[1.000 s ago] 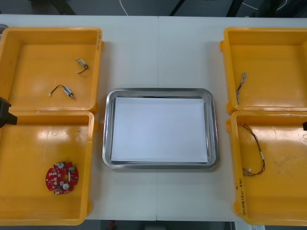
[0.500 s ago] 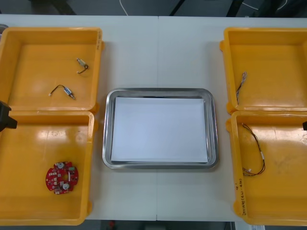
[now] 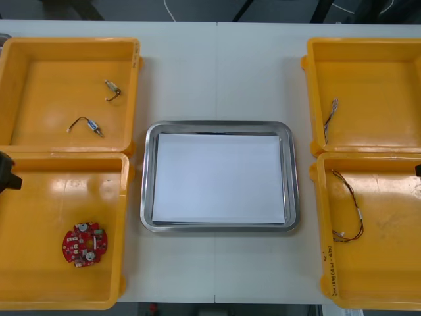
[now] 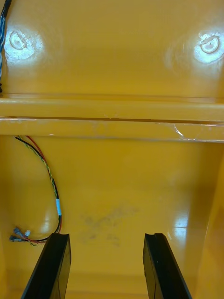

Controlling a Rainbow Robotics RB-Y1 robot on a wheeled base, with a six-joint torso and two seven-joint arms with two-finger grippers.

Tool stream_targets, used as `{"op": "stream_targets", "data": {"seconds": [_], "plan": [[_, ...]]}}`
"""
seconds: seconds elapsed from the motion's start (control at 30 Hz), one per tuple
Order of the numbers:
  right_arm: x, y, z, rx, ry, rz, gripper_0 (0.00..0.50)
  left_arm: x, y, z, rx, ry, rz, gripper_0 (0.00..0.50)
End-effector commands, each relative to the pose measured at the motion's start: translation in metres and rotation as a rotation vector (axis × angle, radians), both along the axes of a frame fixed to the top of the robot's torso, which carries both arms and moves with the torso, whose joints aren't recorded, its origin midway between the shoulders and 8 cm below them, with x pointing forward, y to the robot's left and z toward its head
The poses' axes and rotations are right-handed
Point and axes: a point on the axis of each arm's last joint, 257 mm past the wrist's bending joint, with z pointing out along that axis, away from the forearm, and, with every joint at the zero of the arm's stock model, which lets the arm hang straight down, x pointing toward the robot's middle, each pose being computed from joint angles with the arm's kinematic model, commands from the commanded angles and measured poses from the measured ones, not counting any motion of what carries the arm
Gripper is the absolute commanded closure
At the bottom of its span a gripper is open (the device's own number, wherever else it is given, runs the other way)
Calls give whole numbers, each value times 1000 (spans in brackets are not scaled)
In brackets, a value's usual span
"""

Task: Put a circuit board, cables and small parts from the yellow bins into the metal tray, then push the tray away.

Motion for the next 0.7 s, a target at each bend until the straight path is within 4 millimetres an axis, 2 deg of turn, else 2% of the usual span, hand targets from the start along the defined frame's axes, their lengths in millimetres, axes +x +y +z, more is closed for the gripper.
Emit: {"op": "stream_targets", "data": {"seconds": [0.03,0.27,0.43,0.7], "plan": [[-15,-7,-1,-22,3,-24,54,-24,14,-17,105,65,-223,0],[-29,2,-9,-30,16,-7,53,-26,-1,-20,71,48,-350,0],[-37,21,-14,10,-7,-29,55,-23,-15,-20,56,6,-470,0],[-49,54,-19,72,-23,-80,55,-24,-24,-19,136,-54,-646,0]]}}
